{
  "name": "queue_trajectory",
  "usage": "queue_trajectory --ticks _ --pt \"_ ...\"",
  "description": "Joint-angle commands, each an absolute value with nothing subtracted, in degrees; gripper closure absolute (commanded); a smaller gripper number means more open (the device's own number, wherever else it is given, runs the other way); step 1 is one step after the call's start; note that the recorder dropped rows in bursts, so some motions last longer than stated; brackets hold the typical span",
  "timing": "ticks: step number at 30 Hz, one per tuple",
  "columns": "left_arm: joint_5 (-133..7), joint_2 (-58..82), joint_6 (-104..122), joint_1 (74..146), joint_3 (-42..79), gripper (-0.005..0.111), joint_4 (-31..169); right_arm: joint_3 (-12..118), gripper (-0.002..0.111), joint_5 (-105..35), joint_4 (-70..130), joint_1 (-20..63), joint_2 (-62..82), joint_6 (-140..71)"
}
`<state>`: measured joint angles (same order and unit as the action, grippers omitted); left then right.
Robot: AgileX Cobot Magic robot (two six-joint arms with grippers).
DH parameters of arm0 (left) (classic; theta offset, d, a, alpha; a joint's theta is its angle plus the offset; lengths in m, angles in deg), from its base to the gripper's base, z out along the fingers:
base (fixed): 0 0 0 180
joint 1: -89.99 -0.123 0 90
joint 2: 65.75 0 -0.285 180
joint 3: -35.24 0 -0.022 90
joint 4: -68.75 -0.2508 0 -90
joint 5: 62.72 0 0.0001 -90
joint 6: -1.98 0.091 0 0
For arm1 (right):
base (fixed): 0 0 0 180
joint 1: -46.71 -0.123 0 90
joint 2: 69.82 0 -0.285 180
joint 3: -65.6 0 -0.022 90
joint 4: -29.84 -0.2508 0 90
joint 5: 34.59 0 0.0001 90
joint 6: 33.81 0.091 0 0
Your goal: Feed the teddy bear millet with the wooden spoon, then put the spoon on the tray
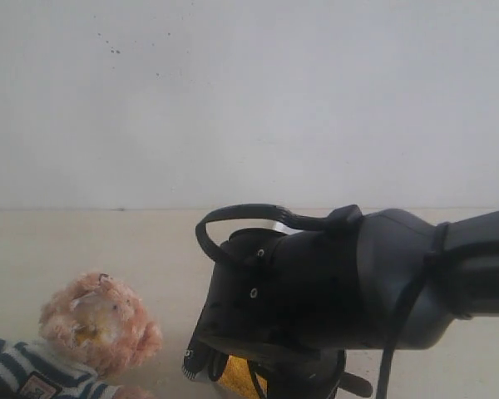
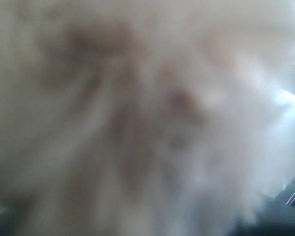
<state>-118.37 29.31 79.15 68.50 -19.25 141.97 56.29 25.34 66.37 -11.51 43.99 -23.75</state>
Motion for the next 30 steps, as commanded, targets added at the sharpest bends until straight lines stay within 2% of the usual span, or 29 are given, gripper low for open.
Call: queue_trajectory --ticks 1,30 --pt "-119.4 29.4 79.6 68.4 -19.3 0.103 142.8 56.5 0.106 24.1 63.8 -11.1 43.8 -23.7" --pt "-119.4 29.4 79.6 68.4 -19.3 0.103 142.8 56.5 0.106 23.7 58.1 -10.7 39.7 -21.9"
